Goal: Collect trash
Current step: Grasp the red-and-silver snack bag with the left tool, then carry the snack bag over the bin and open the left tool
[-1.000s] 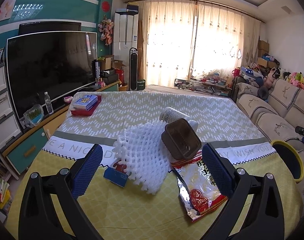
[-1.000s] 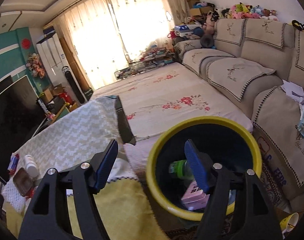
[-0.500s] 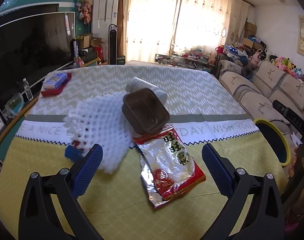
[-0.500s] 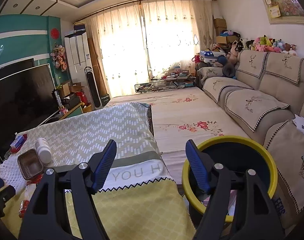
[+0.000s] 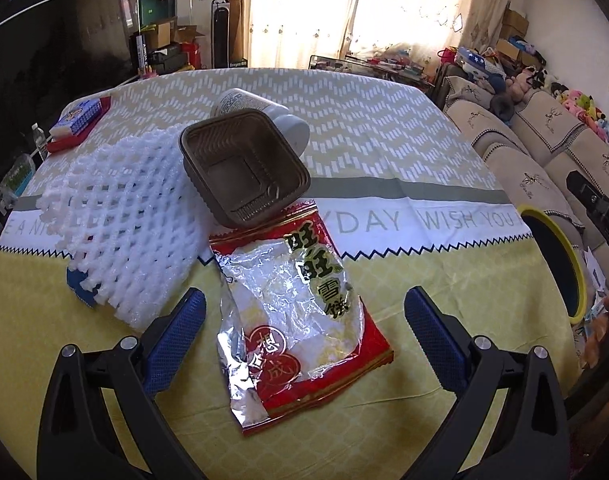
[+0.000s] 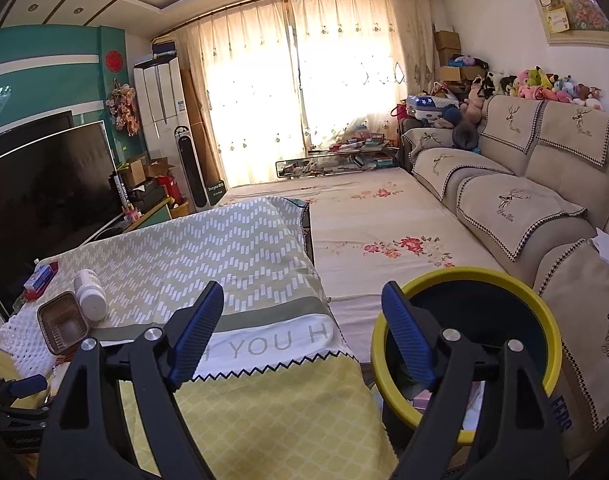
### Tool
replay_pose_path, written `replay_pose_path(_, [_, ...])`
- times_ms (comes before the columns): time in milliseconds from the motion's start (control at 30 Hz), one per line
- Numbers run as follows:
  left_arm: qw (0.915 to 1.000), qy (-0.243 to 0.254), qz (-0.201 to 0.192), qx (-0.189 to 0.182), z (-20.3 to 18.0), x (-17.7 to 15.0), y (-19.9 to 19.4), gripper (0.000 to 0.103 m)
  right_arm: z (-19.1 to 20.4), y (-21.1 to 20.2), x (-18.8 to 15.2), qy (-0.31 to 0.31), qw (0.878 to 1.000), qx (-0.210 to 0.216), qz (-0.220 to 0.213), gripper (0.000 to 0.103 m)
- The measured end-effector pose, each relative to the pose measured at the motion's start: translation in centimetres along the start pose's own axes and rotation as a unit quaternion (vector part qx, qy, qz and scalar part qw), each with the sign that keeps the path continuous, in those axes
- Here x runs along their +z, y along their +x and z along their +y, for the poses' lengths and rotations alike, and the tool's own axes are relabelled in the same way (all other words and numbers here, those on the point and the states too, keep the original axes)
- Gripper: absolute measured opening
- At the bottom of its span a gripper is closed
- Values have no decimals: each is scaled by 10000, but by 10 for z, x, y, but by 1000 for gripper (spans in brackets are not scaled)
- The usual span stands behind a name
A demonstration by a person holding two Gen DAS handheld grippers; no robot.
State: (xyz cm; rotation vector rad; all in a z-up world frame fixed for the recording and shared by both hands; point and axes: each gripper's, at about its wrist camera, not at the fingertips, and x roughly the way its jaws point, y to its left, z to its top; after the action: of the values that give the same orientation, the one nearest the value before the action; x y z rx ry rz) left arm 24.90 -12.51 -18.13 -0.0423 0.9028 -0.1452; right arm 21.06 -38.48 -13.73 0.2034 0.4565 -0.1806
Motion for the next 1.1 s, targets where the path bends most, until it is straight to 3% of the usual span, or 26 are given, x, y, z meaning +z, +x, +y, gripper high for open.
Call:
replay_pose_path(167, [9997, 158, 84, 191, -5, 2, 4, 88, -3, 0, 0, 72, 10000, 39, 13, 79])
replay_pose_path(267, [9994, 198, 44, 272, -5, 0, 2, 74, -3, 0, 0, 68, 10000, 42, -6, 79])
replay_pose_path(800, [9994, 246, -154, -195, 0, -4, -25, 32, -5, 2, 0, 163, 9999, 31, 43, 79])
replay_pose_path(1100, [9977, 366, -398, -414, 0, -8, -62, 24, -6, 1, -1, 220, 9998, 12, -31, 79])
